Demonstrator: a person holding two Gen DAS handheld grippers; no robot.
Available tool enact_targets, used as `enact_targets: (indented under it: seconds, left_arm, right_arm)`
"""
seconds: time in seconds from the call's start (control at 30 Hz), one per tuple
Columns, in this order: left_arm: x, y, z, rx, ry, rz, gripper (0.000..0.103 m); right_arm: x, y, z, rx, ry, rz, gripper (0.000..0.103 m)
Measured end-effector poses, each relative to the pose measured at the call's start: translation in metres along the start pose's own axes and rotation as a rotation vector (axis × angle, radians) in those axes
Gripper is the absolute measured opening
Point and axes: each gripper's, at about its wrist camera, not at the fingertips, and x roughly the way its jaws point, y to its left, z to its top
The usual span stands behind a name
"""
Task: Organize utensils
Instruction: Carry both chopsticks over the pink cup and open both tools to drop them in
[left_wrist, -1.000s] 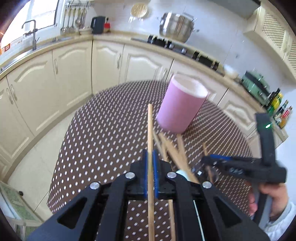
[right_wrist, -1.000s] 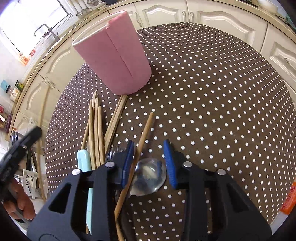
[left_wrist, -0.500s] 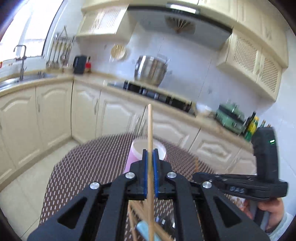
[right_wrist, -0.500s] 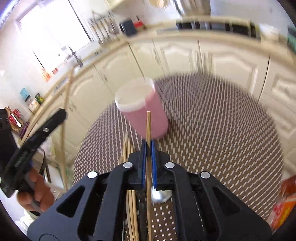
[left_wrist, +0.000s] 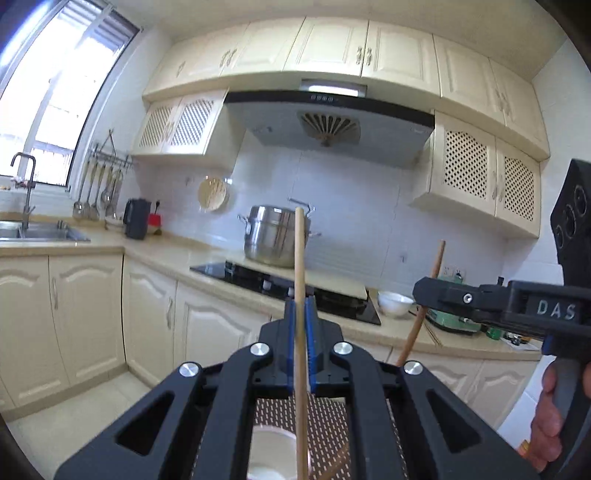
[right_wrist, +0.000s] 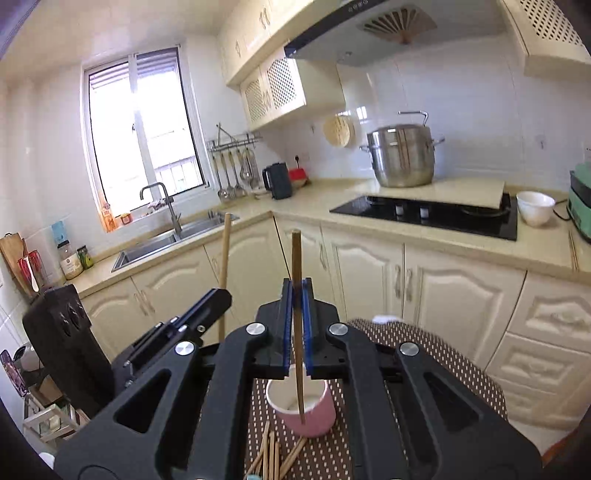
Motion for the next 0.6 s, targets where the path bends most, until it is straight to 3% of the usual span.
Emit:
enact_targets:
  seconds: [0.37,0.6]
  left_arm:
    - [0.04,0.012,-0.01,-0.014,-0.089,0.027,0.006]
    - [0.058,0.023,-0.034,-0.013,-0.059,0.056,0.006]
  right_arm:
    - [0.022,-0.004,-0.001,-0.015,-0.041,0.004,0.005]
    - [0.055,-0.017,-0.032,0.016,0.054,-0.009,0.005]
